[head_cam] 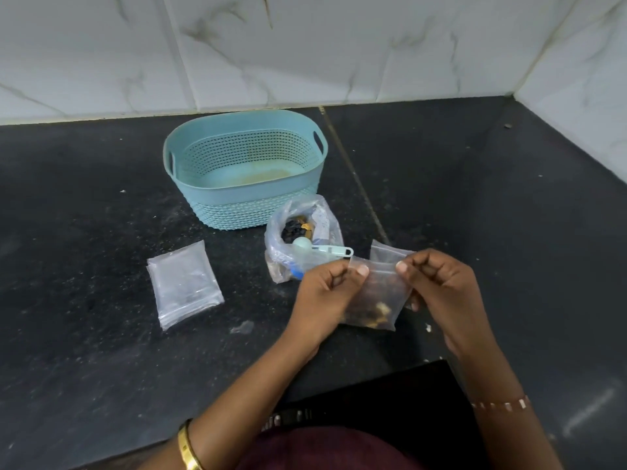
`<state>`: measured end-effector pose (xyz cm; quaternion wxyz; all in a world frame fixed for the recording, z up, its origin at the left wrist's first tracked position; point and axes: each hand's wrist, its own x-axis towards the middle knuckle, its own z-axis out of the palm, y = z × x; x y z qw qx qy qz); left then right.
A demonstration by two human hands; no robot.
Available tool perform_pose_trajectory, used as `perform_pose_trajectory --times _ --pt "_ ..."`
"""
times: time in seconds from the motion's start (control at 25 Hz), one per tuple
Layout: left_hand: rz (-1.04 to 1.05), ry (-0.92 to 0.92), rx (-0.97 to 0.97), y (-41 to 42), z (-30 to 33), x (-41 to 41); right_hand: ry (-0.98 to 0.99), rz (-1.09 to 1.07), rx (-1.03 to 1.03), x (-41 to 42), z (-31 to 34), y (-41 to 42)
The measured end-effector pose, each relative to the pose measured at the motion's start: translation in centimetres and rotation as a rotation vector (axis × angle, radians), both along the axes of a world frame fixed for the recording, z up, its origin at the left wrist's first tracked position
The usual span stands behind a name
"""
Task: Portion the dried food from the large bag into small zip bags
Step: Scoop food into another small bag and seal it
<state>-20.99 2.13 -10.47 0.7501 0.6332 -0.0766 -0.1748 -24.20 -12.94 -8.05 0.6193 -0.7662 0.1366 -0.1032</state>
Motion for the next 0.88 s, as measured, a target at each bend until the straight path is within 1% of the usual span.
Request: perform_pose_trajectory --times 0.12,0.24,0.32,0.4,0.56,0.64,0.68,0.8,0.84,0.88 --pt "-0.054 -0.067 0.165 -1.2 -1.9 -0.4 0.038 -0.134 -0.003 -0.5 -1.5 -1.1" --pt "-0.001 -0.159 0.302 -1.6 -2.8 -0.6 0.079 -0.168 0.047 -0.5 -2.0 -1.5" --pt "0.027 -0.208 0.345 -2.0 -2.7 -0.4 0.096 -0.162 -0.004 -0.1 -2.0 -1.3" --pt "0.045 -0.255 0.372 -2.7 -2.6 -0.1 0.077 -0.211 -0.070 0.5 -2.0 -1.3" --pt "0.038 -0.280 0.429 -3.2 -2.0 0.6 0.056 -0.273 -0.153 1.4 -2.1 -1.2" --pt "0.034 -0.292 0.447 -2.8 -1.8 0.6 0.044 -0.283 -0.249 1.6 -2.0 -0.7" --pt "0.044 -0.295 0.437 -2.4 -1.7 0.3 0.014 -0.293 -0.328 1.5 -1.8 -0.3" --pt "0.117 -0.315 0.420 -0.6 -1.4 -0.6 -0.183 -0.325 -0.657 1.8 -0.8 1.3" --pt "0.146 -0.327 0.407 0.1 -1.1 -1.0 -0.259 -0.322 -0.741 2.0 -0.4 2.0" --pt "0.176 -0.351 0.383 0.8 -0.8 -1.2 -0.324 -0.306 -0.781 2.3 0.0 2.6"
